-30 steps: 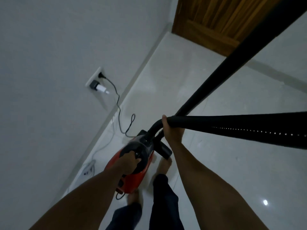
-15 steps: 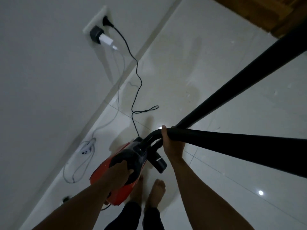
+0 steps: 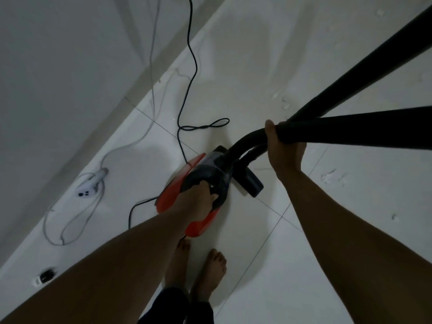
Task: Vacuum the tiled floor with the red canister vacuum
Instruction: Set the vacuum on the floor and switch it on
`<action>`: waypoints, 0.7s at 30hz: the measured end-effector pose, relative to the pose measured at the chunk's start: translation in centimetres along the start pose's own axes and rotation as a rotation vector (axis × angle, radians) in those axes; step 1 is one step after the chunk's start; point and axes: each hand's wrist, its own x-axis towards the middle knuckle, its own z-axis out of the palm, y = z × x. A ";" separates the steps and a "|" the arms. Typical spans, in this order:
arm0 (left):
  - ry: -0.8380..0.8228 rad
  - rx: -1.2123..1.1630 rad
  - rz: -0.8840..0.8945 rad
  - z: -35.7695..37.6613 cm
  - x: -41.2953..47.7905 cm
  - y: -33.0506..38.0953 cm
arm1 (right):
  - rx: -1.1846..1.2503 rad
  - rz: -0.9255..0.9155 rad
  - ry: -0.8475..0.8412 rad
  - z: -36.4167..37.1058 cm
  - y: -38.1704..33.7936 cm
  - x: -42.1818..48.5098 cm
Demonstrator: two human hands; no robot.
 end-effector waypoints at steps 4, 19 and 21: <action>0.023 -0.078 -0.042 2.1 2.3 0.8 | -0.059 -0.033 -0.060 0.0 1.5 1.9; 0.305 0.594 0.708 3.3 3.4 -9.9 | 0.035 0.040 -0.021 0.7 5.0 2.9; 0.273 0.748 0.661 4.4 3.8 -11.9 | 0.031 0.045 -0.001 0.9 5.3 3.1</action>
